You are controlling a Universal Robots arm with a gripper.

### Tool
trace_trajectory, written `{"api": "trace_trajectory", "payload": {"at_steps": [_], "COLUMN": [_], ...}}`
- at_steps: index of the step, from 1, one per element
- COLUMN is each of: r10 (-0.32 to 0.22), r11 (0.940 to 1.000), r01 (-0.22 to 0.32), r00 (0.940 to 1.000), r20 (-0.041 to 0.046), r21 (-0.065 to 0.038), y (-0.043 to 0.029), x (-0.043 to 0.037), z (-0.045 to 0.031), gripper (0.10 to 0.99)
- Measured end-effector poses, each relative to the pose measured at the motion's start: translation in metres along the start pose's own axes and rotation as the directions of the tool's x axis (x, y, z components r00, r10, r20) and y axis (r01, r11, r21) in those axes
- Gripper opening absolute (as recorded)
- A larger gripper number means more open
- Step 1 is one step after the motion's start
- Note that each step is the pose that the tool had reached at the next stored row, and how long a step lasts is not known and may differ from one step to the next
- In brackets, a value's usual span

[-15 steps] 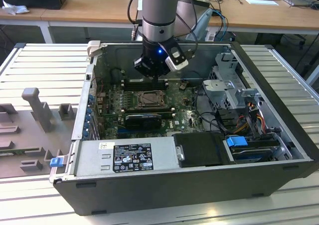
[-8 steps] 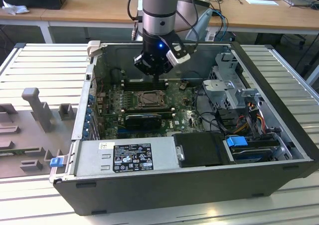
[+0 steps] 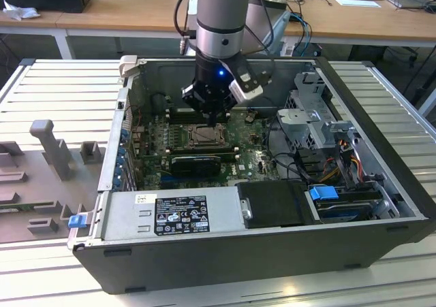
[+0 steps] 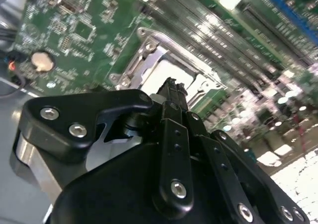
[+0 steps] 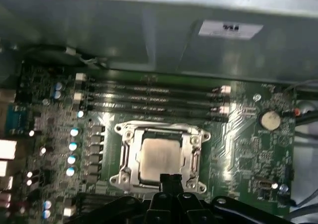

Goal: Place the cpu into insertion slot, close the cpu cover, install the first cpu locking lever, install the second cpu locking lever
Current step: 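Install the second cpu locking lever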

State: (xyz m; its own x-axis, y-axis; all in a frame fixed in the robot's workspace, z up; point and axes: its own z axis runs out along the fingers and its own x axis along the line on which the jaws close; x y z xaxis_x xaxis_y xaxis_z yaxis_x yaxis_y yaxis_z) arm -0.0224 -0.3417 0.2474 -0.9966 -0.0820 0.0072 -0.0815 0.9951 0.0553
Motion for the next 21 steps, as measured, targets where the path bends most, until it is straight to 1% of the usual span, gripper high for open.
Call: {"api": "trace_trajectory", "payload": {"at_steps": [2, 4, 6, 8, 9, 13, 14, 16, 21], "r10": [0.000, 0.000, 0.000, 0.000, 0.000, -0.001, -0.001, -0.001, -0.002], "r11": [1.0000, 1.0000, 1.0000, 1.0000, 1.0000, 1.0000, 0.9999, 0.9999, 0.9999], "r01": [0.000, 0.000, 0.000, 0.000, 0.000, 0.001, 0.001, 0.001, 0.002], "r00": [1.0000, 1.0000, 1.0000, 1.0000, 1.0000, 1.0000, 1.0000, 1.0000, 1.0000], "r20": [-0.0006, -0.0006, -0.0004, 0.0001, 0.0002, 0.0002, 0.0002, 0.0003, 0.0002], "r21": [0.000, -0.001, -0.003, -0.007, -0.010, -0.010, -0.011, -0.011, -0.011], "y": [-0.0064, -0.0159, -0.0203, -0.0220, -0.0232, -0.0235, -0.0238, -0.0243, -0.0247], "x": [0.0006, 0.0013, 0.0017, 0.0037, 0.0075, 0.0235, 0.0280, 0.0301, 0.0323], "z": [0.0009, 0.0015, 0.0017, 0.0021, 0.0026, 0.0047, 0.0062, 0.0098, 0.0209], "gripper": [0.106, 0.106, 0.106, 0.106, 0.106, 0.106, 0.106, 0.106, 0.106]}}
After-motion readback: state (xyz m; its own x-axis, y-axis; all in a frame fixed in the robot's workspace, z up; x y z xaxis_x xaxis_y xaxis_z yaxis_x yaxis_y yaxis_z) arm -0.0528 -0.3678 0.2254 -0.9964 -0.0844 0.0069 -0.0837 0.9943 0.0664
